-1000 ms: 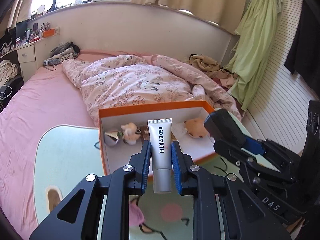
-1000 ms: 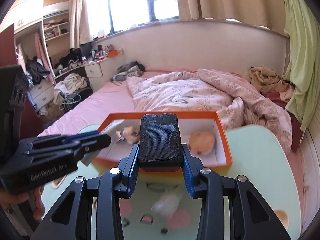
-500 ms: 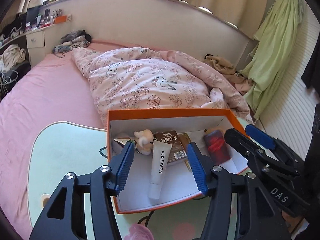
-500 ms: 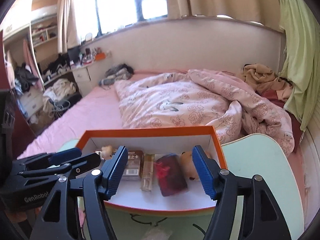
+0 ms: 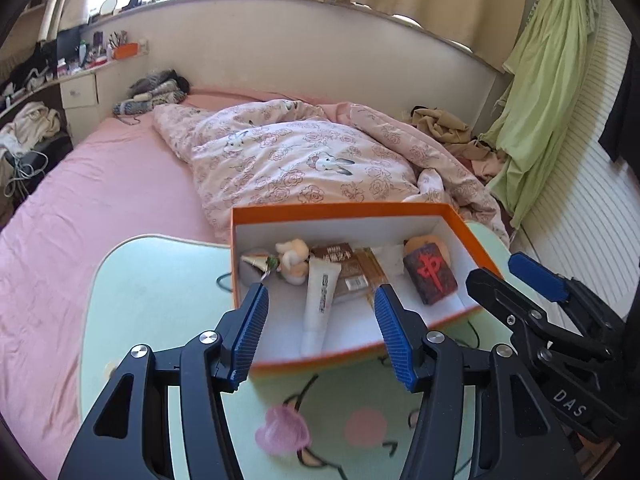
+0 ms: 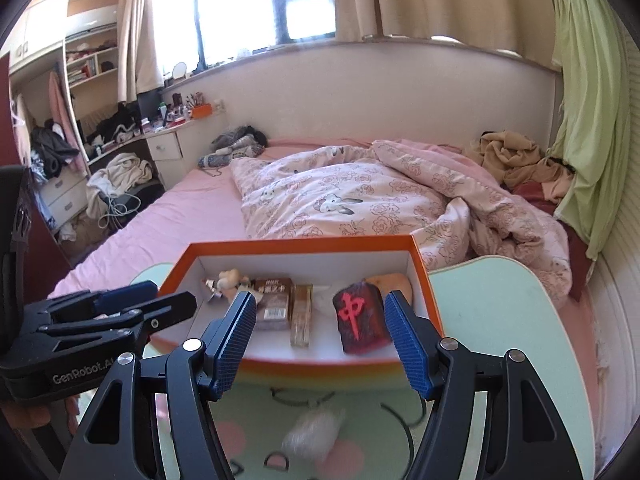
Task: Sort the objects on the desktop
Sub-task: 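Move both open tools back toward the pink heart and plastic bag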
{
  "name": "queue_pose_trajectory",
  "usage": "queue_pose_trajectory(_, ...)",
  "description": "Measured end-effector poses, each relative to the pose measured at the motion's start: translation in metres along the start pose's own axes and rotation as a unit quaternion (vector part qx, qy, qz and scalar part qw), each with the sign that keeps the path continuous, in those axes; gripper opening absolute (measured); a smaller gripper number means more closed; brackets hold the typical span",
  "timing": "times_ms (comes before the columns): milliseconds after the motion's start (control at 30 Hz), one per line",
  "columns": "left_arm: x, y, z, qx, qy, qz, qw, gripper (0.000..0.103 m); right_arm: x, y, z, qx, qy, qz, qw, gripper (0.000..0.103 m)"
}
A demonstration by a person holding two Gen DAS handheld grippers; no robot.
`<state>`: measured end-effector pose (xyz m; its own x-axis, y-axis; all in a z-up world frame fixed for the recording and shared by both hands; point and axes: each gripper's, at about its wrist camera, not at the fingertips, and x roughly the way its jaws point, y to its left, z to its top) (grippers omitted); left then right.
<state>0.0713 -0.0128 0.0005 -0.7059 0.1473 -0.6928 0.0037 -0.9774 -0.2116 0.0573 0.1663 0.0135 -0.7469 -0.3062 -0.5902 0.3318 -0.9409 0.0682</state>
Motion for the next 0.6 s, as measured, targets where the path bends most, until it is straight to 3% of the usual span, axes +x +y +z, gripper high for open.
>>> queue_pose_trajectory(133, -0.018, -0.003, -0.024, -0.001, -0.003, 0.002, 1.0000, 0.072, -0.015, 0.007, -0.019, -0.010, 0.010, -0.018, 1.000, 0.067)
queue_pose_trajectory(433, -0.016, -0.004, -0.096, -0.003, 0.057, 0.005, 0.9984, 0.072, -0.021, 0.009, -0.085, -0.001, 0.066, -0.047, 0.997, 0.067)
queue_pose_trajectory(600, -0.007, -0.004, -0.117, 0.005, 0.049, 0.026, 0.9985, 0.072, -0.007, 0.002, -0.112, 0.013, 0.102, -0.061, 0.993, 0.067)
